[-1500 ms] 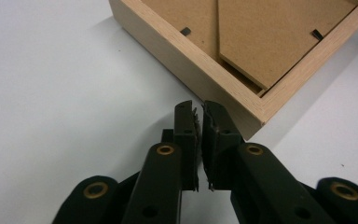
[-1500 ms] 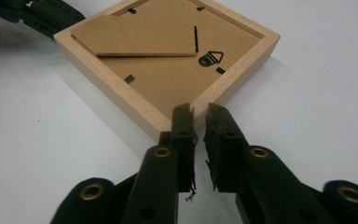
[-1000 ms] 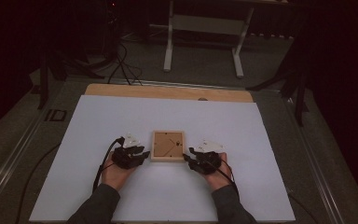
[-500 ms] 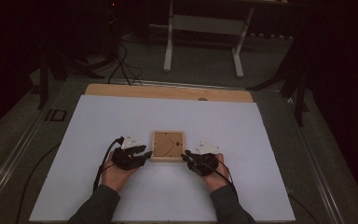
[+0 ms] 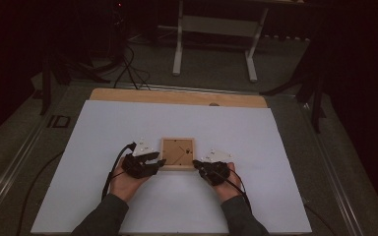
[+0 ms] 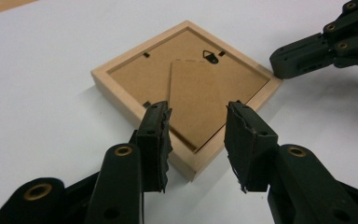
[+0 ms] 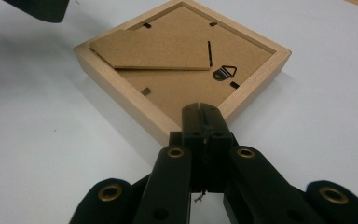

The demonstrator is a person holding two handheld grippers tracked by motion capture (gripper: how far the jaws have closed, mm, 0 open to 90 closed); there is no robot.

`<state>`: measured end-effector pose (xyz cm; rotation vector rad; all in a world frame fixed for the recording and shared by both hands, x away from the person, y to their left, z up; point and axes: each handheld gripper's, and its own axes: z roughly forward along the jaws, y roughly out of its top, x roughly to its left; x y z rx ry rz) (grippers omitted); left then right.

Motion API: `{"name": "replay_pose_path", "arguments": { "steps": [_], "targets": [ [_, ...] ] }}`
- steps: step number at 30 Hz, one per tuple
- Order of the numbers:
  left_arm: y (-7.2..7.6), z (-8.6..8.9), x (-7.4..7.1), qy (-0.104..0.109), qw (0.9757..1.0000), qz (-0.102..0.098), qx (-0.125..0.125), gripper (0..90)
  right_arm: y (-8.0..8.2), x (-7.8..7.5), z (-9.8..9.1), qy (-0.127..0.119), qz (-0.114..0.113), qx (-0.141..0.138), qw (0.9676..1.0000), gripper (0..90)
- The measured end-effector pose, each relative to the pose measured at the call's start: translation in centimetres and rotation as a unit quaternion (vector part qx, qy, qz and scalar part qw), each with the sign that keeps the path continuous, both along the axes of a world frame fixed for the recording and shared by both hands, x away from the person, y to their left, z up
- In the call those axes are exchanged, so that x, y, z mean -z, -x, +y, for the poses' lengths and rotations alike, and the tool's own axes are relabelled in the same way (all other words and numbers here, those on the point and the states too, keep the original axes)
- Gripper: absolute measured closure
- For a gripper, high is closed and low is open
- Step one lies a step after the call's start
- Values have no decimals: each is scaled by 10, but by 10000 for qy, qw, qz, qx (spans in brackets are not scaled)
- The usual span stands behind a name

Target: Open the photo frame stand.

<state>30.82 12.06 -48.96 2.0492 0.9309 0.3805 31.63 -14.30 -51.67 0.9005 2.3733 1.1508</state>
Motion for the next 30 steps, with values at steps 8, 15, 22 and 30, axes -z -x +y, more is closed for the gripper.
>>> {"name": "replay_pose_path", "arguments": {
  "steps": [8,15,22,30],
  "targets": [
    [-10,-13,-2,-158,9998,95,70,595,0,0,0,35,-25,-18,10000,898],
    [-19,-20,1,-343,9989,318,74,588,1,0,0,40,-30,-25,10000,898],
    [-25,-26,4,-431,9978,501,-31,541,1,0,0,41,-41,-16,10000,898],
    [-29,-33,8,-570,9968,557,-31,504,1,0,0,38,-35,-18,10000,897]
  ]
}}
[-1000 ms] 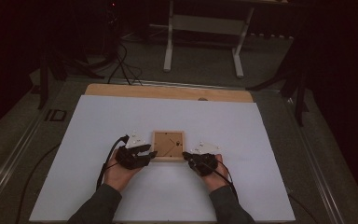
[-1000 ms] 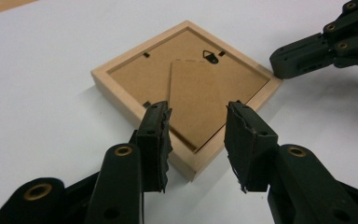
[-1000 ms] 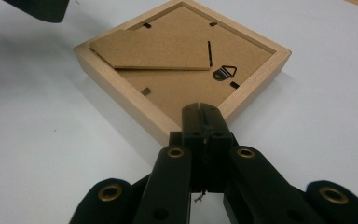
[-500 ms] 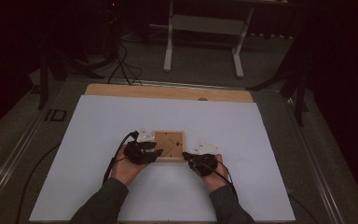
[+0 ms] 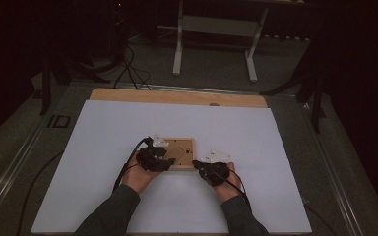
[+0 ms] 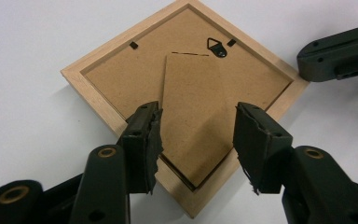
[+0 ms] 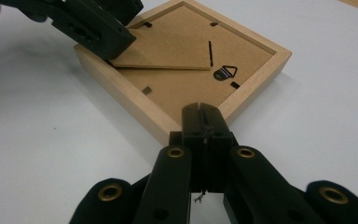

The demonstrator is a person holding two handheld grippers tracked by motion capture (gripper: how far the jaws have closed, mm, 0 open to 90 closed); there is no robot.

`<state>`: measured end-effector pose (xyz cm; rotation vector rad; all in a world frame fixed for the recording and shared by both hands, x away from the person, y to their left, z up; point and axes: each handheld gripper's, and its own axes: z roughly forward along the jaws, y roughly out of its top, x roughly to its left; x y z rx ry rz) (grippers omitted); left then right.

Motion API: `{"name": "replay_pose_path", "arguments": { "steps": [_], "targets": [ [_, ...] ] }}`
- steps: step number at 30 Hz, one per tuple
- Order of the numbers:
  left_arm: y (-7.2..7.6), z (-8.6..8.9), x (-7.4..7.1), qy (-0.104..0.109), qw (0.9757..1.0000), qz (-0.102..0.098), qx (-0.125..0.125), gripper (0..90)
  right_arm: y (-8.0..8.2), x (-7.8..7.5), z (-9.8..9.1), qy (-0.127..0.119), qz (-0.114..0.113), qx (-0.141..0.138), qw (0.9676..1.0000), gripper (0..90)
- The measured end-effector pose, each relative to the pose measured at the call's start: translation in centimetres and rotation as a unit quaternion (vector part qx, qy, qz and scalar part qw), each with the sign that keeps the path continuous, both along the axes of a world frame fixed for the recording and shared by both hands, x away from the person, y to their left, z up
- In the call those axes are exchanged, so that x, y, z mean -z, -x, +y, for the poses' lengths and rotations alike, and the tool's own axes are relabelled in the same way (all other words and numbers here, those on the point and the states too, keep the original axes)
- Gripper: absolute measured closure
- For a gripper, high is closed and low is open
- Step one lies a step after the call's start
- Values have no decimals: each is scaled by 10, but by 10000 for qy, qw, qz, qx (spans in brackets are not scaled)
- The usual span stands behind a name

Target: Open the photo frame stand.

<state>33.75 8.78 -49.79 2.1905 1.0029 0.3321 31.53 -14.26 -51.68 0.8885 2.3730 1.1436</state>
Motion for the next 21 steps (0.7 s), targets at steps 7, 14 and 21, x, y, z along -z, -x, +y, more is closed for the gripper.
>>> {"name": "replay_pose_path", "arguments": {
  "steps": [7,14,21],
  "targets": [
    [-3,-4,3,-102,9999,49,8,487,0,0,0,-7,-2,-1,10000,897],
    [-4,-7,6,-141,9999,61,-14,479,0,0,0,-9,-3,0,10000,897],
    [-6,-9,5,-179,9998,108,-71,482,0,0,0,-10,-2,-2,10000,897]
  ]
}}
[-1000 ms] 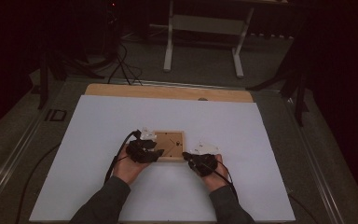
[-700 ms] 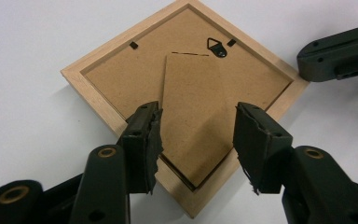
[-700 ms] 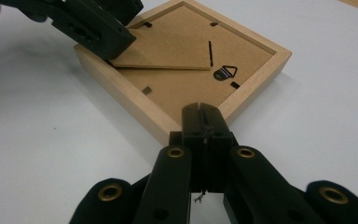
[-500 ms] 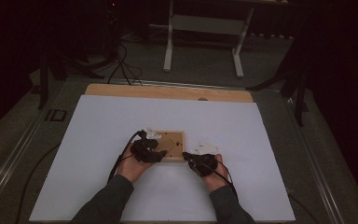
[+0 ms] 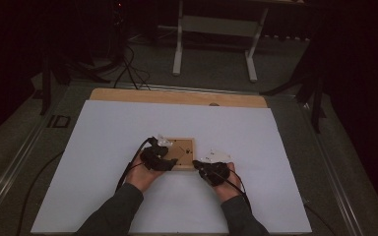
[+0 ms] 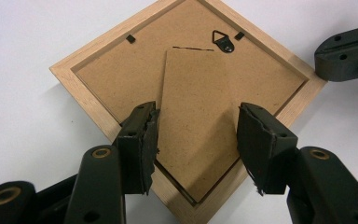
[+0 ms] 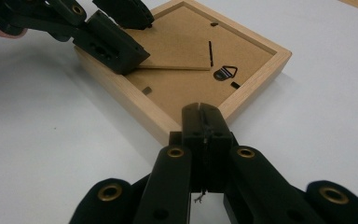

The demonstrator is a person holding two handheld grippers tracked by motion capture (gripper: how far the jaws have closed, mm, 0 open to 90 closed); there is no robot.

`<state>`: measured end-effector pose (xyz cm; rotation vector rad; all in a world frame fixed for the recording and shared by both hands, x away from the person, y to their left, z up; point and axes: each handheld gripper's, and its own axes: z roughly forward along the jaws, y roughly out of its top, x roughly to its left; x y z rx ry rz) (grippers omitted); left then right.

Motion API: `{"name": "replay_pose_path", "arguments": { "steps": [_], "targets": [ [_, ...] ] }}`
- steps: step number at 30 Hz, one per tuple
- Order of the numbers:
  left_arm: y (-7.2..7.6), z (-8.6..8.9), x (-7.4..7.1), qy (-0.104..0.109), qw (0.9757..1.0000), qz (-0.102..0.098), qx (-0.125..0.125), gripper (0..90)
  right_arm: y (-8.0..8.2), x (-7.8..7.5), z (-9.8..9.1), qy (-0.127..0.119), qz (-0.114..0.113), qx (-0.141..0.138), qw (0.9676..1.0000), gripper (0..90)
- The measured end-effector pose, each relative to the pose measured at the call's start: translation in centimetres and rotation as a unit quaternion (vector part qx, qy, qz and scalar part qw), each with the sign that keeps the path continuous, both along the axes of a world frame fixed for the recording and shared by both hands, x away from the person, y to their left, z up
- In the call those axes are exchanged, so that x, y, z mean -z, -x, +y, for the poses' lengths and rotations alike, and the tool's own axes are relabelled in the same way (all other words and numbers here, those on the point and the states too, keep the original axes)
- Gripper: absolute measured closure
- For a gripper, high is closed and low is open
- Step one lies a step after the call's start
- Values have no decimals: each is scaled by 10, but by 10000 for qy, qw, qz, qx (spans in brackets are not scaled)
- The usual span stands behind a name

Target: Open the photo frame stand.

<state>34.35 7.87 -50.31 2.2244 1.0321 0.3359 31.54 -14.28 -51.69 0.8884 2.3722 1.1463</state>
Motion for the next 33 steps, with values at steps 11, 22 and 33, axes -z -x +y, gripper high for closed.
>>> {"name": "replay_pose_path", "arguments": {
  "steps": [11,22,33],
  "targets": [
    [2,-3,-2,-124,9999,29,-60,503,0,0,0,0,-4,-3,10000,897],
    [2,-4,-3,-171,9997,114,-135,505,0,0,0,0,-6,-5,10000,897],
    [1,-6,-10,-228,9996,84,-115,509,0,0,0,-3,-9,-13,10000,898]
  ]
}}
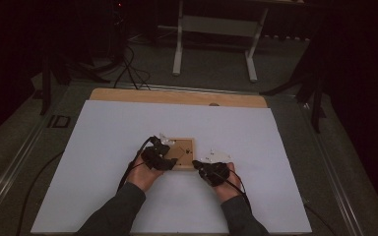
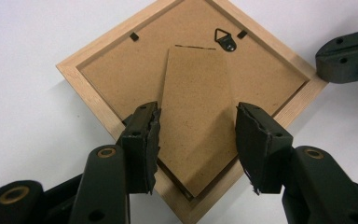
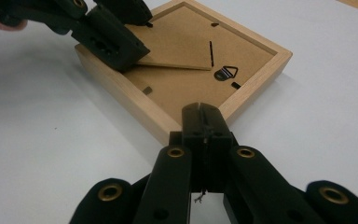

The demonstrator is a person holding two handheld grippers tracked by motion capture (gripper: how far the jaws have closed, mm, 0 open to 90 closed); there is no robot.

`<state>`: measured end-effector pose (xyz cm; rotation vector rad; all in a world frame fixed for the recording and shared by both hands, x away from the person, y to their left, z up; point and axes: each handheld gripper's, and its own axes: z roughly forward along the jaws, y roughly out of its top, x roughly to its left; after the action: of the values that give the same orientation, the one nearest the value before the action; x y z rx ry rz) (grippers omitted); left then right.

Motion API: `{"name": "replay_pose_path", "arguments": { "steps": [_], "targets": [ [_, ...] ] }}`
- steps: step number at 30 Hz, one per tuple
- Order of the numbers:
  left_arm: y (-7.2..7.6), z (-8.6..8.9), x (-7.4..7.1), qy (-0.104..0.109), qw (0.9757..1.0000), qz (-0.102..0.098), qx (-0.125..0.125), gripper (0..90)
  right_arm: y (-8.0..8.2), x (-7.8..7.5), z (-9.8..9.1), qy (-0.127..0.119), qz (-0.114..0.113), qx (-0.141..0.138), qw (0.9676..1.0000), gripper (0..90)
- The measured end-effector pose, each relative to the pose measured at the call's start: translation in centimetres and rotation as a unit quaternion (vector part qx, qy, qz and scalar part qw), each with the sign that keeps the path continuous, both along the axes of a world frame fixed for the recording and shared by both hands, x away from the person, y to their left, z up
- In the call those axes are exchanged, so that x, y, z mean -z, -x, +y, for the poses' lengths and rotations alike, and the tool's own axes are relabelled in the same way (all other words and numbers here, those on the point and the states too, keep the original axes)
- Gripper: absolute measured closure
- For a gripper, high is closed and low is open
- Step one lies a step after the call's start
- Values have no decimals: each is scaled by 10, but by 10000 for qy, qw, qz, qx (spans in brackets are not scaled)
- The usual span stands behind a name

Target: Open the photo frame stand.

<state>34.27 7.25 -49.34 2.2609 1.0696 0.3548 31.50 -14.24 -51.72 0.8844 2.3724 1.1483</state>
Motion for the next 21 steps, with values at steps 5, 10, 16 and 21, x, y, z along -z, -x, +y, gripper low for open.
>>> {"name": "replay_pose_path", "arguments": {
  "steps": [5,10,16,21],
  "targets": [
    [-1,-1,-5,-20,10000,-42,27,509,0,0,0,4,-4,-13,10000,898],
    [-1,-1,-6,-16,10000,-48,19,509,0,0,0,8,-17,-17,10000,898],
    [-2,-1,-5,-30,10000,21,22,504,0,0,0,12,-42,-28,10000,898],
    [1,-1,-2,-12,10000,6,42,458,0,0,0,10,-34,-25,10000,898]
  ]
}}
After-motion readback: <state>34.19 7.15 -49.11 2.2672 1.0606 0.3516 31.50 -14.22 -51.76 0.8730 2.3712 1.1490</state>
